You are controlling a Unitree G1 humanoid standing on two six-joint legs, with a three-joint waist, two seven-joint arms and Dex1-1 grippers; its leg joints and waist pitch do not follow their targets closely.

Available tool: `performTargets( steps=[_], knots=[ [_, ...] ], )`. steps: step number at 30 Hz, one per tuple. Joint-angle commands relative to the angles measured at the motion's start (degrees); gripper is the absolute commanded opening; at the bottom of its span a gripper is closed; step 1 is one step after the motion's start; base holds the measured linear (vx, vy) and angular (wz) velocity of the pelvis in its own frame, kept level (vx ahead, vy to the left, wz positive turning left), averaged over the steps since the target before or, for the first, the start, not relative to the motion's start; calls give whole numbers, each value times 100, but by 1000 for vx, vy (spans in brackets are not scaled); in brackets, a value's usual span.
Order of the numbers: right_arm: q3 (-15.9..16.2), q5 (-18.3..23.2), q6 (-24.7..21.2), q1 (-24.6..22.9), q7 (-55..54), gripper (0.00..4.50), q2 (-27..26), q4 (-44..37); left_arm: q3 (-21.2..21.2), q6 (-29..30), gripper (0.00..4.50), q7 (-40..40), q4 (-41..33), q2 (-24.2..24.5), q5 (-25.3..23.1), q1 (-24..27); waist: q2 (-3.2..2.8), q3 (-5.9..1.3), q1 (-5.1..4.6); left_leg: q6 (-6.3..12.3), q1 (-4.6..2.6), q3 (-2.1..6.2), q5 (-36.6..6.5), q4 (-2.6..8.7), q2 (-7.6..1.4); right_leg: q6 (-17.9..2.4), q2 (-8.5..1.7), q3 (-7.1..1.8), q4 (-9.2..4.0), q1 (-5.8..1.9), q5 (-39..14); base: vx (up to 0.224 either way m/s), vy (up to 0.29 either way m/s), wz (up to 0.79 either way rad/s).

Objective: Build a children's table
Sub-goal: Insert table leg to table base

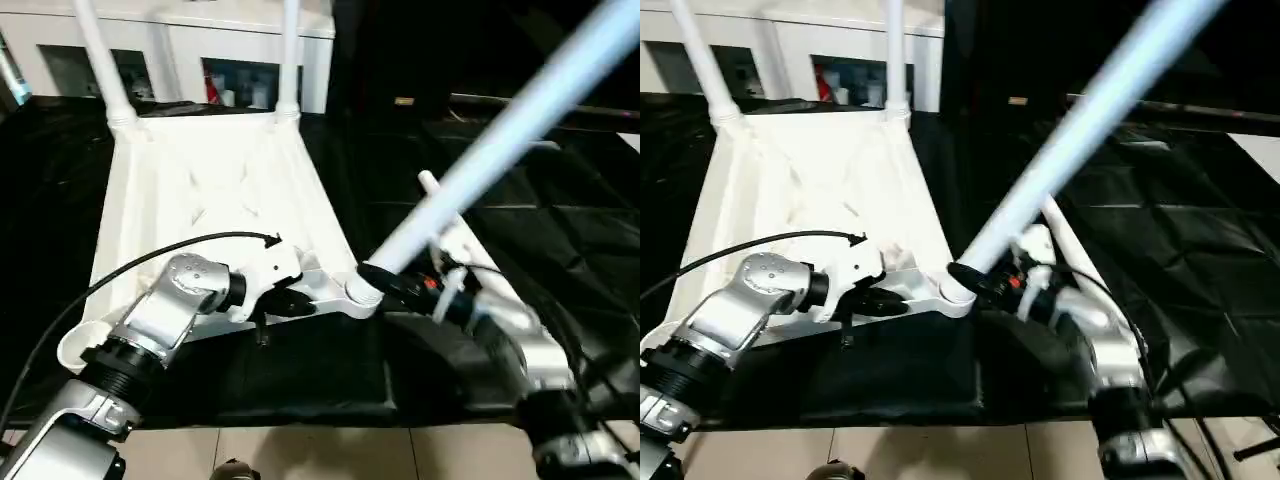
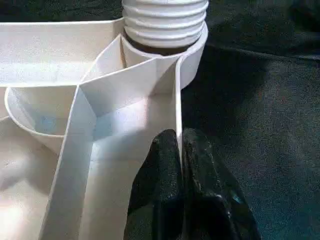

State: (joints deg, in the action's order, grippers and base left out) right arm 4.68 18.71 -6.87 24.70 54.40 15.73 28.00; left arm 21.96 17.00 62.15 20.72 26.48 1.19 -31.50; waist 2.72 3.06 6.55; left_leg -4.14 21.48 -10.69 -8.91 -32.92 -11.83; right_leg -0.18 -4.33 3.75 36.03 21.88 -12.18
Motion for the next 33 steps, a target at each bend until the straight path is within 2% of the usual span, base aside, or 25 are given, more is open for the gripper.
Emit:
performTargets(
  steps=[1,2,5,6,13,14,15,21,24,31,32,33],
  knots=[
    [128,-251,-148,50,73,191,137,134,-66,-27,0,-87,-107,80,-135,-84,-24,-336,-29,-110,-113,73,-1509,403,-182,-1041,-398,-276,-504,-166,-1306,0,0,0],
    [205,-289,-199,95,126,191,161,136,-58,-23,0,-93,-109,73,-139,-81,-40,-334,-24,-113,-121,72,-1531,400,-185,-1032,-406,-282,-507,-156,-1351,0,0,0],
    [387,-344,-345,229,312,191,224,84,-43,-16,0,-99,-102,70,-151,-83,-36,-330,-31,-122,-125,79,-1578,409,-186,-1015,-399,-277,-511,-160,-1422,0,0,0],
    [438,-396,-333,249,352,191,247,62,-41,-15,0,-103,-105,76,-156,-81,-15,-330,-33,-118,-128,70,-1576,401,-189,-1016,-398,-282,-515,-150,-1405,0,0,0],
    [776,-706,-287,224,670,191,444,-46,-29,-2,0,-133,-124,63,-180,-58,-16,-339,-14,-83,-124,63,-1427,384,-187,-1036,-396,-285,-490,-157,-1212,0,0,0],
    [784,-707,-297,223,688,191,448,-48,-28,0,0,-136,-128,64,-182,-54,33,-337,-19,-66,-123,55,-1418,385,-188,-1036,-393,-283,-495,-159,-1214,0,0,0],
    [806,-699,-320,228,720,191,458,-50,-27,5,0,-140,-139,66,-184,-45,7,-339,-7,-58,-127,60,-1402,383,-189,-1041,-399,-284,-485,-157,-1210,0,0,0],
    [700,-584,-395,529,741,191,225,465,-27,-19,0,-87,-230,91,-152,36,37,-340,-20,-61,-122,61,-1440,386,-189,-1050,-405,-278,-488,-154,-1282,0,0,0],
    [714,-579,-490,611,857,191,179,673,-14,-63,0,-2,-298,103,-99,79,21,-334,-37,-101,-130,73,-1551,398,-197,-1052,-408,-277,-496,-149,-1402,0,0,0],
    [1035,-1037,-11,585,1108,191,195,1366,99,-258,0,312,-515,173,-12,187,40,-355,-48,-129,-127,70,-1498,397,-197,-1101,-395,-274,-463,-156,-1071,0,0,0],
    [1091,-1101,73,545,1167,191,206,1424,129,-321,0,384,-523,221,-22,180,18,-355,-50,-151,-136,72,-1557,402,-198,-1106,-392,-275,-464,-150,-1054,0,0,0],
    [1091,-1101,73,545,1167,191,206,1424,129,-321,0,384,-523,221,-22,180,36,-356,-55,-172,-143,75,-1638,409,-198,-1096,-383,-271,-468,-148,-1082,0,0,0]
  ],
)
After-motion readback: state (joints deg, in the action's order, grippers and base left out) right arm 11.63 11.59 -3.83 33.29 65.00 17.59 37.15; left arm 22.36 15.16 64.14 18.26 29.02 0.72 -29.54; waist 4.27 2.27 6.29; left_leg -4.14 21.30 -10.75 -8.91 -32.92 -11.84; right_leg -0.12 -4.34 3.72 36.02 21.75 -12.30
